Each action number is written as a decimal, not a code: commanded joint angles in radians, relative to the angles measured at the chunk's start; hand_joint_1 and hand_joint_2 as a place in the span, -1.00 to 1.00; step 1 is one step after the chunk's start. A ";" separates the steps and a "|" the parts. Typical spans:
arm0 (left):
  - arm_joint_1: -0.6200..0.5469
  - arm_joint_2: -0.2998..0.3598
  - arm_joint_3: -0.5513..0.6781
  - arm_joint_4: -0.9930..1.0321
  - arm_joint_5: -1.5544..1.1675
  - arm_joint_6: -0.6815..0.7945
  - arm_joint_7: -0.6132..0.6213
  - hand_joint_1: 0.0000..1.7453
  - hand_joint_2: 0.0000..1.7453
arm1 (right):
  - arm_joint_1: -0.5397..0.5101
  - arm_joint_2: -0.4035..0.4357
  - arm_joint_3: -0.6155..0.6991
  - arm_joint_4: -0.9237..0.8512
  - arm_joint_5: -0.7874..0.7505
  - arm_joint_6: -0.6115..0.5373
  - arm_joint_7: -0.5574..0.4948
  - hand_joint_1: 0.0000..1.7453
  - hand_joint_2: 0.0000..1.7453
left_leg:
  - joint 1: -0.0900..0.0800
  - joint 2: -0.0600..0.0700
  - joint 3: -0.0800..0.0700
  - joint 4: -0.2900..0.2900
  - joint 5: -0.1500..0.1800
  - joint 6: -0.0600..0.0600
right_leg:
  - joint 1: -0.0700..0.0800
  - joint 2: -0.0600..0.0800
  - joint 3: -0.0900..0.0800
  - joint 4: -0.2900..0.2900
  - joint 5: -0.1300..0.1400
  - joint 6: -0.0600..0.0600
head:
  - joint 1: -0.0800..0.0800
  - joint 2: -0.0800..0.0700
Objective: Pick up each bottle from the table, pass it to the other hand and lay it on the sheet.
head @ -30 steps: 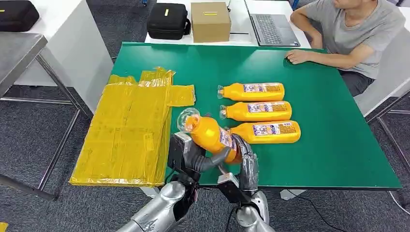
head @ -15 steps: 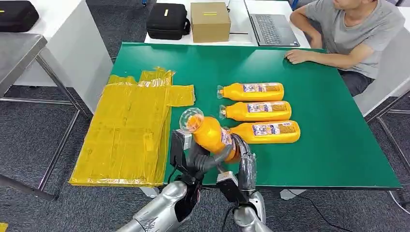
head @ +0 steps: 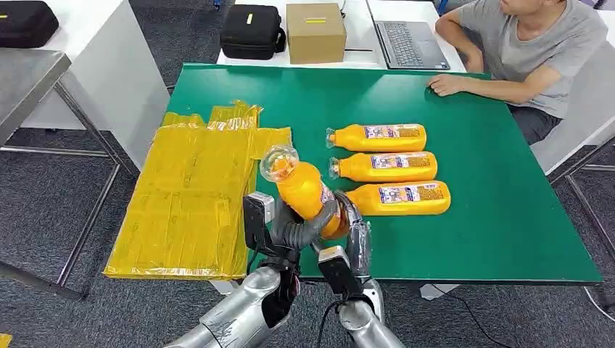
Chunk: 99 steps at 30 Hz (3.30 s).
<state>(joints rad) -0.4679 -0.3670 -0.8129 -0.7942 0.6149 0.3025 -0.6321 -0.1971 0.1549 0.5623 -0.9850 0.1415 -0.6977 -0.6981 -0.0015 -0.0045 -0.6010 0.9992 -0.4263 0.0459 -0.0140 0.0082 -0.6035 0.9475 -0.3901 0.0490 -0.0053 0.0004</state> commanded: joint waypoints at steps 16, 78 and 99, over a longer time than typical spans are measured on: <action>-0.099 0.097 0.091 0.135 -0.333 0.232 -0.066 1.00 1.00 | 0.003 0.013 -0.093 0.118 -0.076 0.000 0.000 -1.00 1.00 | 0.001 0.001 0.005 -0.001 -0.001 -0.003 | 0.001 0.000 0.005 0.000 -0.002 -0.002 | 0.000 0.000; -0.178 0.274 0.629 0.538 -2.185 0.385 0.772 1.00 1.00 | 0.044 0.026 -0.234 0.160 -0.117 0.077 0.000 -1.00 1.00 | 0.001 0.000 0.000 0.000 0.002 -0.004 | 0.000 -0.001 -0.002 0.004 -0.001 -0.002 | 0.000 0.000; -0.137 0.210 0.640 0.533 -2.115 0.359 0.627 1.00 1.00 | 0.056 0.015 -0.232 0.151 -0.118 0.065 0.000 -1.00 1.00 | 0.001 0.000 0.003 0.000 0.001 -0.004 | 0.000 -0.001 0.000 0.004 -0.002 -0.002 | 0.000 0.000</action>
<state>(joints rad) -0.5954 -0.1369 -0.1739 -0.3216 -1.5064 0.6744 0.0035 -0.1284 0.1801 0.3307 -0.8522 0.0286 -0.6302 -0.6981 -0.0015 -0.0050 -0.6031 0.9991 -0.4234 0.0434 -0.0142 0.0074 -0.6077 0.9518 -0.3902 0.0483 -0.0050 0.0004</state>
